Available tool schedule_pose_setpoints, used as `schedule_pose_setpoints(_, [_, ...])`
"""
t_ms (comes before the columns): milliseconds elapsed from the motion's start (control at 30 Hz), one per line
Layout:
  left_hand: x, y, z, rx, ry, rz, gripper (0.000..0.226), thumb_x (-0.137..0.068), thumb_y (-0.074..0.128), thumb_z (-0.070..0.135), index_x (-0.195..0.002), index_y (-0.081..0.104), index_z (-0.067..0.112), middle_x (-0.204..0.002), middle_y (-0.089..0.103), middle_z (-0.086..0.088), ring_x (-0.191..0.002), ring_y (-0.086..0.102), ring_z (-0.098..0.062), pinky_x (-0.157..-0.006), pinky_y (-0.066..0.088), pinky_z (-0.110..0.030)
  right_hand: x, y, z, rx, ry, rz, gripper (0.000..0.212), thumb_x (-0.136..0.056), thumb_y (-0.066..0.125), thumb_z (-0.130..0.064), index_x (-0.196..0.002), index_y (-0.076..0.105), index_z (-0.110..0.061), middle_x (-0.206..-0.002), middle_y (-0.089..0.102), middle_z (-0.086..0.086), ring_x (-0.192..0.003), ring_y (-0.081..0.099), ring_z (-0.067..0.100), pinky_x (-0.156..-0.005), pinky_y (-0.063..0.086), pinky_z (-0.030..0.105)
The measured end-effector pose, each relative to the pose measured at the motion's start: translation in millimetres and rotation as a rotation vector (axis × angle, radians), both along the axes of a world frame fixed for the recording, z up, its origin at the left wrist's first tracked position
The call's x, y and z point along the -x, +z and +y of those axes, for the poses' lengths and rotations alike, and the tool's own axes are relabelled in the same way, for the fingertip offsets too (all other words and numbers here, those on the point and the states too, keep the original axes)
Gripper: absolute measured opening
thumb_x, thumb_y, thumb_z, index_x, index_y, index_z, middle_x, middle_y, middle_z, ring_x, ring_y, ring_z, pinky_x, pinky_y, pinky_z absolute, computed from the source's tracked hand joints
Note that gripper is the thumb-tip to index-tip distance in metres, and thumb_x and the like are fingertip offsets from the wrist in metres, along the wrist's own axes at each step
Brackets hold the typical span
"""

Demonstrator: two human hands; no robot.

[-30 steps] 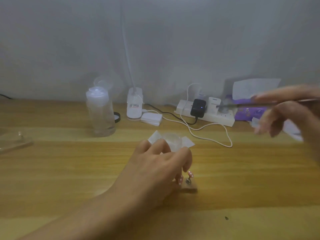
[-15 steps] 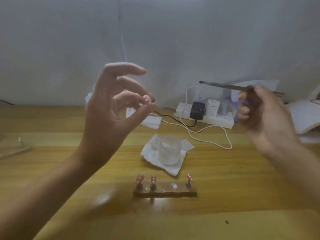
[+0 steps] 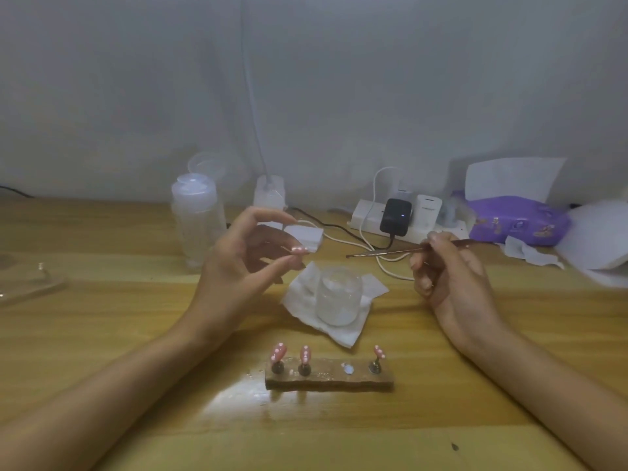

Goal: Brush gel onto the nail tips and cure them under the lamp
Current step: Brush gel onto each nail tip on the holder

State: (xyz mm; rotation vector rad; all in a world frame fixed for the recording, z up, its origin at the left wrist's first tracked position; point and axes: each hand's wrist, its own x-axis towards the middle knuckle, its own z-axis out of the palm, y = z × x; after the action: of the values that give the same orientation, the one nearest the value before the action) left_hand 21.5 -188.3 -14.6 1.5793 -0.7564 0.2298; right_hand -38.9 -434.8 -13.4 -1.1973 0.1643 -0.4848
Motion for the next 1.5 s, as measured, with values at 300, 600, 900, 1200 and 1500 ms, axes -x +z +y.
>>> schedule_pose_setpoints(300, [-3.3,-6.7,-0.9,-0.05,-0.024,0.075,0.023,-0.077,0.079,0.028,-0.097,0.068,0.025,-0.097,0.074,0.003,-0.094,0.072,-0.015,-0.07,0.058,-0.025,1.0,0.7,-0.6,0.016,0.074,0.011,0.018,-0.1,0.048,-0.018,-0.082,0.049,-0.019,-0.062,0.064,0.002,-0.047,0.047,0.01,-0.042,0.037,0.017])
schedule_pose_setpoints(600, [-6.0,-8.9,-1.6,-0.084,-0.064,0.125,0.013,-0.076,0.074,0.032,-0.084,0.074,0.022,-0.097,0.075,0.006,-0.095,0.071,-0.012,-0.062,0.056,-0.021,1.3,1.6,1.3,0.036,0.128,-0.022,0.022,-0.099,0.046,-0.017,-0.077,0.047,-0.018,-0.06,0.063,0.003,-0.047,0.048,0.01,-0.042,0.038,0.017])
schedule_pose_setpoints(900, [-3.6,-9.1,-1.1,-0.233,0.038,-0.067,0.01,-0.083,0.067,0.038,-0.086,0.069,0.028,-0.09,0.069,0.018,-0.085,0.063,-0.008,-0.069,0.044,-0.034,1.4,1.1,3.1,0.083,0.121,-0.023,0.022,-0.101,0.046,-0.016,-0.079,0.046,-0.018,-0.06,0.065,0.004,-0.046,0.045,0.011,-0.043,0.039,0.016])
schedule_pose_setpoints(1200, [-2.2,-10.9,0.3,-0.268,0.043,-0.13,0.01,-0.084,0.078,0.018,-0.084,0.07,0.023,-0.088,0.069,0.015,-0.074,0.059,-0.002,-0.065,0.04,-0.005,1.3,1.3,4.9,0.058,0.11,-0.045,0.024,-0.102,0.045,-0.014,-0.078,0.047,-0.017,-0.058,0.065,0.004,-0.042,0.048,0.009,-0.04,0.036,0.015])
schedule_pose_setpoints(1500, [0.3,-9.9,-2.3,-0.25,0.011,-0.149,0.015,-0.085,0.077,0.012,-0.081,0.073,0.026,-0.084,0.071,0.018,-0.07,0.06,0.003,-0.058,0.038,-0.004,1.7,1.1,4.8,0.119,0.163,-0.042,0.018,-0.094,0.054,-0.023,-0.077,0.048,-0.021,-0.063,0.069,0.004,-0.043,0.046,0.011,-0.044,0.039,0.016])
